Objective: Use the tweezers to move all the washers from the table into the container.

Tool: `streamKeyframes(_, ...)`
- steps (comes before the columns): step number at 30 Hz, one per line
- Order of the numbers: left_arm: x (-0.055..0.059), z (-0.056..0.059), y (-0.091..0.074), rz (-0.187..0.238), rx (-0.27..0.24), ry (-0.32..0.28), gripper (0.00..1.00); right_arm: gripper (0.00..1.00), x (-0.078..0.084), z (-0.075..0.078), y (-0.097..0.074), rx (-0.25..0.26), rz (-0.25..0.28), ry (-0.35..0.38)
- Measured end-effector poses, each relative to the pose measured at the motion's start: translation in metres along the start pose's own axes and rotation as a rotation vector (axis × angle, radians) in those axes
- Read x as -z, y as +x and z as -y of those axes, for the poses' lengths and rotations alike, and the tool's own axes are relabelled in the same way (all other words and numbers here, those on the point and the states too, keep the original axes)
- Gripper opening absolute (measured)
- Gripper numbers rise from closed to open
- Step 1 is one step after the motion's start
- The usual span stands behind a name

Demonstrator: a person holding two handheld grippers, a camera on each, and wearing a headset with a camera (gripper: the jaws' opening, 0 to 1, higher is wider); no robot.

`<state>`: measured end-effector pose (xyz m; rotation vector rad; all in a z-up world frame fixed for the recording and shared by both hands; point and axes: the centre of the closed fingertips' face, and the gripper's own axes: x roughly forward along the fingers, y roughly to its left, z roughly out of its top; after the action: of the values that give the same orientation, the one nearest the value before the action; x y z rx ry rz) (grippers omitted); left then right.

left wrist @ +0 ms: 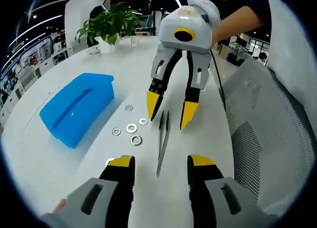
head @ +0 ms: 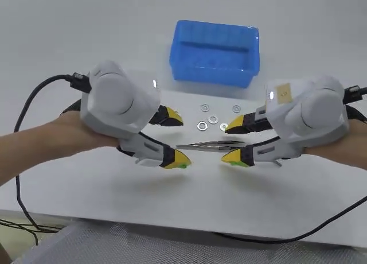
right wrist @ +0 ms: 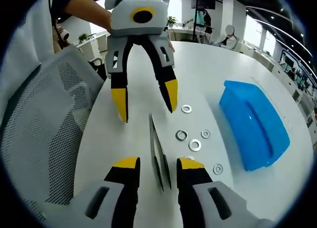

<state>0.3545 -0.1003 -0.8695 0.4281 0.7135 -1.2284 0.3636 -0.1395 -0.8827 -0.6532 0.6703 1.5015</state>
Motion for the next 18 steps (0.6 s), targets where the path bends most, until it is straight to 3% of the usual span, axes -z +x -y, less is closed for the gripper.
streamKeyframes(6, 0.005, 0.004, 0.010, -0.033, 0.035, 0.026, 0.39, 0.26, 0.000, 0.002, 0.005, -0.010, -0.020, -0.037)
streamKeyframes(9, 0.012, 0.005, 0.011, -0.070, 0.052, 0.046, 0.34, 0.24, 0.002, 0.002, 0.008, -0.024, -0.039, -0.056)
streamKeyframes(10, 0.009, 0.003, 0.011, -0.054, 0.046, 0.068, 0.32, 0.23, 0.001, 0.002, 0.008, -0.021, -0.038, -0.069)
streamKeyframes(13, 0.012, 0.002, 0.010, -0.067, 0.049, 0.055, 0.29, 0.22, 0.001, 0.003, 0.007, -0.028, -0.039, -0.067)
streamKeyframes(18, 0.011, 0.000, 0.013, -0.076, 0.032, 0.141, 0.25, 0.19, 0.001, -0.003, 0.008, -0.030, -0.070, -0.134)
